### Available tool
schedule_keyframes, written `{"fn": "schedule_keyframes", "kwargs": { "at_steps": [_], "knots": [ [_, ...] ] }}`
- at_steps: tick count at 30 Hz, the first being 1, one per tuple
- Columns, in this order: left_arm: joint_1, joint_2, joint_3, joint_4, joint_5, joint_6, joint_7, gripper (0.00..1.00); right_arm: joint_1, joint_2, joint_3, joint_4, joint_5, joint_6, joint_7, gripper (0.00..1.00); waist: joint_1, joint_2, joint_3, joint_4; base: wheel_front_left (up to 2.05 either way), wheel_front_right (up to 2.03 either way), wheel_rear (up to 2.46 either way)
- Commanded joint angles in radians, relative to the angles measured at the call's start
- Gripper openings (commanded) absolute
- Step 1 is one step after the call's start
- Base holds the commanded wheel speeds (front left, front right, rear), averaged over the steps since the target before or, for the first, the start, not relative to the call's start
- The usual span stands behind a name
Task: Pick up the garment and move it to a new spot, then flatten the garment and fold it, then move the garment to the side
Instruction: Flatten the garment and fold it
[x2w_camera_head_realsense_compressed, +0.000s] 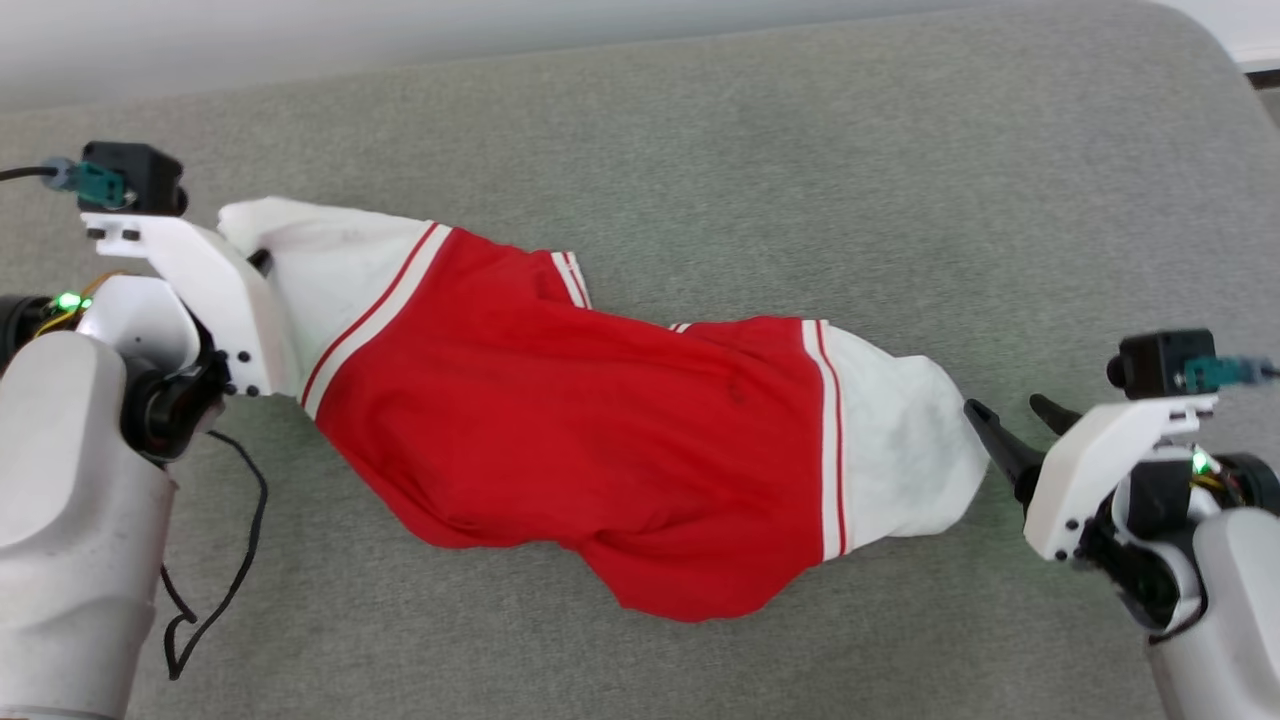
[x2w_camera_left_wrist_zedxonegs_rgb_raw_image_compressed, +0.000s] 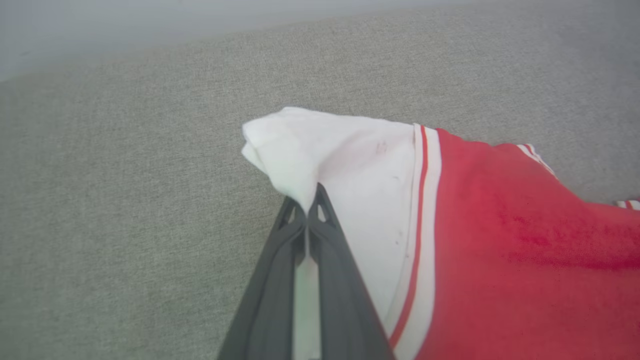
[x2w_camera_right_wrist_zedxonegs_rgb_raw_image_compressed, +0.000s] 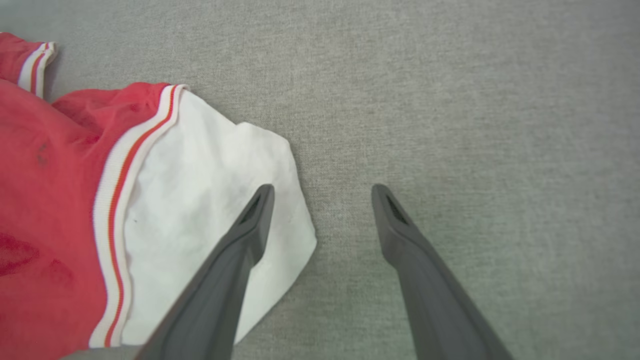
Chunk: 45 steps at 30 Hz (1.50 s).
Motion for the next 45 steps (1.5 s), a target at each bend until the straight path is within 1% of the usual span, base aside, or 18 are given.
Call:
{"fn": "schedule_keyframes", "kwargs": {
  "at_steps": [1, 5, 7, 15, 16, 17, 18, 19, 23, 26, 30, 33, 38, 42, 45],
  "knots": [
    [0.008, -0.007, -0.009, -0.023, 0.009, 0.002, -0.01, 0.0, -0.043, -0.019, 0.017, 0.021, 0.02, -0.001, 0.044, 1.0, 0.0, 0.0, 0.016, 0.023, 0.0, 0.0, 0.0],
    [0.002, -0.018, -0.024, -0.076, 0.017, 0.008, -0.016, 0.0, -0.121, -0.051, 0.067, 0.079, 0.067, -0.001, 0.14, 1.0, 0.0, 0.0, 0.044, 0.057, 0.0, 0.0, 0.0],
    [0.001, -0.022, -0.032, -0.1, 0.022, 0.01, -0.016, 0.0, -0.155, -0.065, 0.103, 0.102, 0.082, -0.001, 0.17, 1.0, 0.0, 0.0, 0.059, 0.071, 0.0, 0.0, 0.0],
    [0.005, -0.022, -0.049, -0.147, 0.026, 0.016, -0.012, 0.0, -0.196, -0.073, 0.284, 0.22, 0.175, 0.001, 0.281, 1.0, 0.0, 0.0, 0.093, 0.097, 0.0, 0.0, 0.0],
    [0.009, -0.023, -0.051, -0.148, 0.026, 0.018, -0.009, 0.0, -0.192, -0.073, 0.307, 0.23, 0.192, 0.001, 0.298, 0.94, 0.0, 0.0, 0.093, 0.099, 0.0, 0.0, 0.0],
    [0.012, -0.023, -0.053, -0.149, 0.025, 0.018, -0.008, 0.0, -0.19, -0.073, 0.329, 0.236, 0.202, 0.003, 0.311, 0.4, 0.0, 0.0, 0.094, 0.1, 0.0, 0.0, 0.0],
    [0.015, -0.024, -0.054, -0.15, 0.024, 0.02, -0.007, 0.0, -0.191, -0.077, 0.348, 0.238, 0.209, 0.005, 0.317, 0.05, 0.0, 0.0, 0.093, 0.1, 0.0, 0.0, 0.0],
    [0.017, -0.024, -0.055, -0.15, 0.023, 0.021, -0.007, 0.0, -0.19, -0.082, 0.361, 0.237, 0.221, 0.005, 0.318, 0.0, 0.0, 0.0, 0.091, 0.101, 0.0, 0.0, 0.0],
    [0.03, -0.022, -0.053, -0.136, 0.015, 0.019, -0.014, 0.0, -0.208, -0.127, 0.38, 0.215, 0.234, 0.003, 0.283, 0.0, 0.0, 0.0, 0.066, 0.096, 0.0, 0.0, 0.0],
    [0.04, -0.019, -0.05, -0.125, 0.01, 0.023, -0.023, 0.0, -0.227, -0.159, 0.381, 0.193, 0.218, 0.001, 0.251, 0.0, 0.0, 0.0, 0.036, 0.089, 0.0, 0.0, 0.0],
    [0.052, -0.023, -0.047, -0.102, 0.014, 0.032, -0.05, 0.0, -0.265, -0.188, 0.356, 0.186, 0.178, -0.001, 0.192, 0.0, 0.0, 0.0, -0.018, 0.076, 0.0, 0.0, 0.0],
    [0.053, -0.03, -0.039, -0.08, 0.015, 0.051, -0.082, 0.0, -0.291, -0.19, 0.341, 0.2, 0.153, -0.001, 0.156, 0.0, 0.0, 0.0, -0.057, 0.066, 0.0, 0.0, 0.0],
    [0.021, -0.047, -0.038, -0.039, 0.024, 0.068, -0.128, 0.0, -0.341, -0.19, 0.317, 0.237, 0.112, -0.001, 0.097, 0.0, 0.0, 0.0, -0.108, 0.054, 0.0, 0.0, 0.0],
    [-0.032, -0.073, -0.043, 0.01, 0.039, 0.081, -0.174, 0.0, -0.404, -0.177, 0.315, 0.278, 0.099, -0.001, 0.06, 0.0, 0.0, 0.0, -0.133, 0.051, 0.0, 0.0, 0.0],
    [-0.104, -0.097, -0.046, 0.059, 0.049, 0.093, -0.21, 0.0, -0.477, -0.172, 0.329, 0.312, 0.09, -0.001, 0.03, 0.0, 0.0, 0.0, -0.135, 0.051, 0.0, 0.0, 0.0]
  ]
}}
